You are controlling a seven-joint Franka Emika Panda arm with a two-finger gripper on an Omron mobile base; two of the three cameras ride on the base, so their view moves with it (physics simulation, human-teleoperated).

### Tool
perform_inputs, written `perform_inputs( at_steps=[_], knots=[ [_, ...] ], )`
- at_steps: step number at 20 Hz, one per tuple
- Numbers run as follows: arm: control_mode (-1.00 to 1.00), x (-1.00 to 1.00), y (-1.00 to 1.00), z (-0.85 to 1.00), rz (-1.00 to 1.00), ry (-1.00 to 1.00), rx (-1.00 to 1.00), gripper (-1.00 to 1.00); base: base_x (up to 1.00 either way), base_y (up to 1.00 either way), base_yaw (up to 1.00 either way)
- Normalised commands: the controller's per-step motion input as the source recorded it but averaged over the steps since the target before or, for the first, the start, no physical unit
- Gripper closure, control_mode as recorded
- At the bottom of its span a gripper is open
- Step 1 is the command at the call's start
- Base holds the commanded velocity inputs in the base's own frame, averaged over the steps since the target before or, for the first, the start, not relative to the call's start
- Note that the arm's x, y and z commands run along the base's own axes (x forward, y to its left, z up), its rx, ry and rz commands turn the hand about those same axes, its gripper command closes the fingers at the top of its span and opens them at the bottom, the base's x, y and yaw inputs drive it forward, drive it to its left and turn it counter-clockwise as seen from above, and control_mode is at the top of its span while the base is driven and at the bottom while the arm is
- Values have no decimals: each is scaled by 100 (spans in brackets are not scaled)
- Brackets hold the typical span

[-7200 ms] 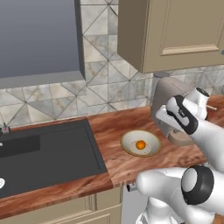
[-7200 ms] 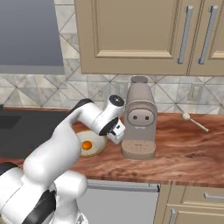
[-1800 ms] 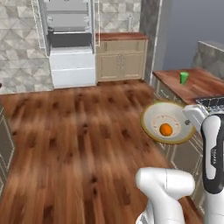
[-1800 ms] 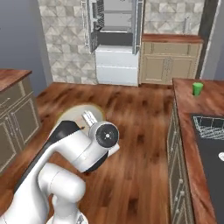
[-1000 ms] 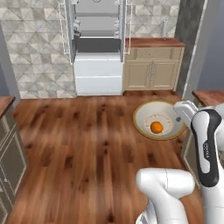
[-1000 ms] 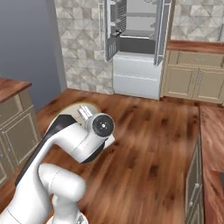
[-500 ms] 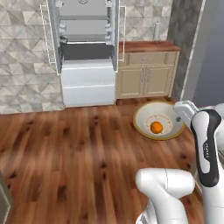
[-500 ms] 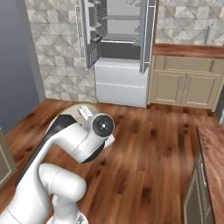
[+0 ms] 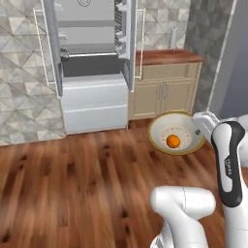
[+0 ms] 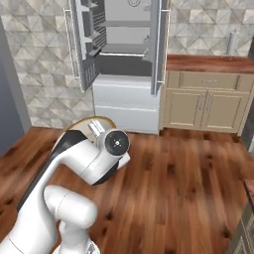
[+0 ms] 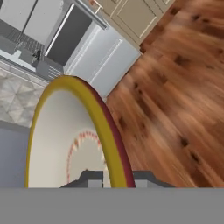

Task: Move the cup from next to the sink to the open cabinet. Then, move the bowl with the tangerine to the fridge to clear the area for faucet cleaning.

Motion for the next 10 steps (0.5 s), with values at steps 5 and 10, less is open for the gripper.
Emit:
perform_inputs(
  at_steps=[5, 10],
  knots=[
    [100, 0, 0, 0, 0, 0, 0, 100, 100, 49, -16],
    [100, 0, 0, 0, 0, 0, 0, 100, 96, 79, -14]
  ],
)
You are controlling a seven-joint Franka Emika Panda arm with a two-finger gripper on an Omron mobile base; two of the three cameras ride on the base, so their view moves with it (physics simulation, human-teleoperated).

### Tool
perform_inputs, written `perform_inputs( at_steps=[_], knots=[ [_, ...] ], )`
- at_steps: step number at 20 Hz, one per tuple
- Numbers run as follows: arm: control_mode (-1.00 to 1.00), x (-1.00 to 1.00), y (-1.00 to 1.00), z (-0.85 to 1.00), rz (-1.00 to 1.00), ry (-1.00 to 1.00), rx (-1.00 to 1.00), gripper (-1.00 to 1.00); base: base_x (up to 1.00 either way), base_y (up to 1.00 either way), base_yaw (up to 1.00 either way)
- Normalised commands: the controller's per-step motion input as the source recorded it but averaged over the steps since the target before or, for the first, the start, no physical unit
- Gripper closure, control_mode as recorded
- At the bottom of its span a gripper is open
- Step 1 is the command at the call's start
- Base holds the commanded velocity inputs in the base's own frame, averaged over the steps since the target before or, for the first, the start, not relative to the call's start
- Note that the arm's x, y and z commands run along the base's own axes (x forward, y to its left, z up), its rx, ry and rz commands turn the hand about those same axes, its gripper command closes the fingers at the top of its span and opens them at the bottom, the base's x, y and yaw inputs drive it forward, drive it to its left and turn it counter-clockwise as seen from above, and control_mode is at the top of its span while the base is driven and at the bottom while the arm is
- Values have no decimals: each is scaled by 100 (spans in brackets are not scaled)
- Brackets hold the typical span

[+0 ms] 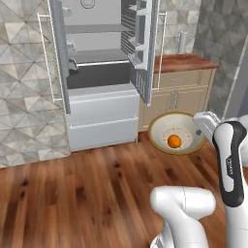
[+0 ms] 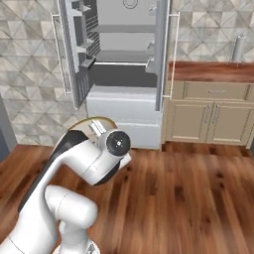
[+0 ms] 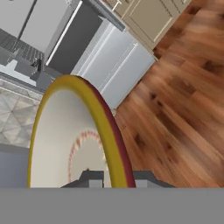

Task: Move the cup from next to the sink to the open cabinet. Then, move the bowl with the tangerine to the fridge to clear the area for faucet cleaning.

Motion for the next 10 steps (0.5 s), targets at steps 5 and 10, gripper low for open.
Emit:
perform_inputs(
  at_steps=[5, 10],
  knots=[
    [100, 0, 0, 0, 0, 0, 0, 100, 39, 46, -4],
    [100, 0, 0, 0, 0, 0, 0, 100, 41, 42, -2]
  ],
)
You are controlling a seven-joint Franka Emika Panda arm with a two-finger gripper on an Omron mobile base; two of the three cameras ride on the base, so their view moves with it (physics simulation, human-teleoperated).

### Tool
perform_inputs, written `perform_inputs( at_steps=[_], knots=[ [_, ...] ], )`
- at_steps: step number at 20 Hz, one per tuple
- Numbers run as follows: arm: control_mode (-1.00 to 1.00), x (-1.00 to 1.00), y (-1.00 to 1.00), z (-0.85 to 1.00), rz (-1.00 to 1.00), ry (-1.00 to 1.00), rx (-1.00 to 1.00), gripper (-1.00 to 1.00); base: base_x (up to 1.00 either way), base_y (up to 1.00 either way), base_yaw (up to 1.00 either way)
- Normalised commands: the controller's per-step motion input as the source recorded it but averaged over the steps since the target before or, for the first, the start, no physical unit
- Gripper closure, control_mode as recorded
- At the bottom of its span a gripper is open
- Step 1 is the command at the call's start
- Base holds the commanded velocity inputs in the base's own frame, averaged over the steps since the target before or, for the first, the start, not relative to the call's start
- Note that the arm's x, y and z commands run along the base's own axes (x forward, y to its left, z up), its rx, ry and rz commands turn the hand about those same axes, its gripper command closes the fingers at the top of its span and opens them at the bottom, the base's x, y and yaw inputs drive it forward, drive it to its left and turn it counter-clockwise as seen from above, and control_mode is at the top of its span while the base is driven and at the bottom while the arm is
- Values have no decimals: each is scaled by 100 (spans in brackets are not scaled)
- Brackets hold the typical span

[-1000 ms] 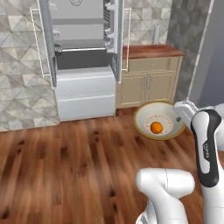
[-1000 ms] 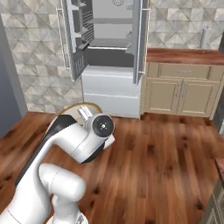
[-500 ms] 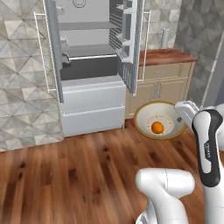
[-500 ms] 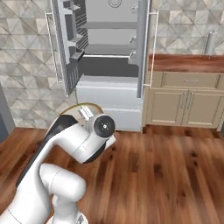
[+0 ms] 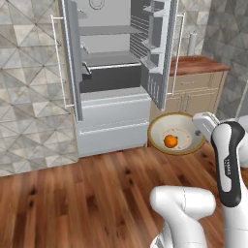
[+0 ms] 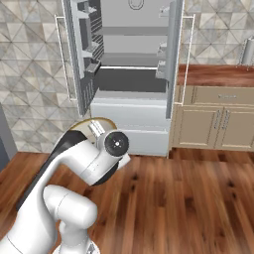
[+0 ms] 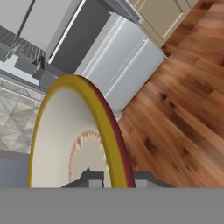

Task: Move the cup from next to the sink to the open cabinet. Then, move the bowl with the tangerine to the fridge to clear the area for faucet cleaning.

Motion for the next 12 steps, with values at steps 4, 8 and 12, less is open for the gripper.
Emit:
perform_inputs(
  at_steps=[4, 8, 12],
  knots=[
    [100, 0, 0, 0, 0, 0, 0, 100, 0, 4, 1],
    [100, 0, 0, 0, 0, 0, 0, 100, 0, 5, 0],
    [100, 0, 0, 0, 0, 0, 0, 100, 23, 51, -5]
  ],
)
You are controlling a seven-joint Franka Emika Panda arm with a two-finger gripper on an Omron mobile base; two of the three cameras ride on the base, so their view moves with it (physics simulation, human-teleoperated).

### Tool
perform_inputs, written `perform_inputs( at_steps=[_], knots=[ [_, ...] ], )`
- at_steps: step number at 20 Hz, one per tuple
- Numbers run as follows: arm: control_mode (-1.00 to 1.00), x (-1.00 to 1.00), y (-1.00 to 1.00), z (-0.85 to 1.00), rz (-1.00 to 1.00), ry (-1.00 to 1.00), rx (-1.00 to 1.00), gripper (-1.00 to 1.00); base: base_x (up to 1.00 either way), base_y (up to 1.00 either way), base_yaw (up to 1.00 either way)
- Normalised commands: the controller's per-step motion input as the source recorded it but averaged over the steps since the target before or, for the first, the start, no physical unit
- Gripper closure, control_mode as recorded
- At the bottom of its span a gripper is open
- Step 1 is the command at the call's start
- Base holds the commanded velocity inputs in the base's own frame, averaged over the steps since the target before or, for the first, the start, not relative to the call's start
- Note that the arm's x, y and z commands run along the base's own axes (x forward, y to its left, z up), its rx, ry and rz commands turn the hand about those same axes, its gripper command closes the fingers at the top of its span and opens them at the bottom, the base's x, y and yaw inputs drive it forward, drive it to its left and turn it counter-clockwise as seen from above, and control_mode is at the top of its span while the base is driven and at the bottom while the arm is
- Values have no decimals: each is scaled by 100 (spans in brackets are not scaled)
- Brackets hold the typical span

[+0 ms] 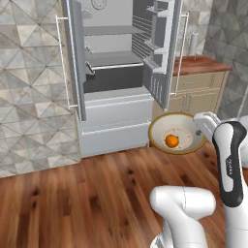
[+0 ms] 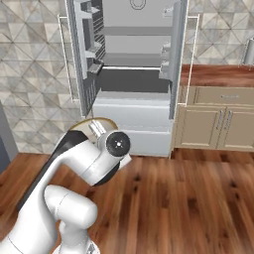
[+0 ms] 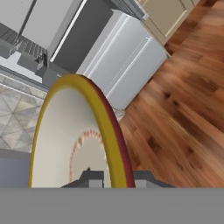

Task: Move the cup from next to the sink to the open cabinet. Then, move the bowl with the tangerine to the fridge to clear the area for faucet cleaning.

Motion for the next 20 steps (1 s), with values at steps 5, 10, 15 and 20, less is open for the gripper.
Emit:
perform_inputs(
  at_steps=[5, 10, 15, 20],
  knots=[
    [100, 0, 0, 0, 0, 0, 0, 100, 49, 75, -11],
    [100, 0, 0, 0, 0, 0, 0, 100, 71, 32, -14],
    [100, 0, 0, 0, 0, 0, 0, 100, 99, -2, -11],
    [100, 0, 0, 0, 0, 0, 0, 100, 100, -6, -8]
  ],
)
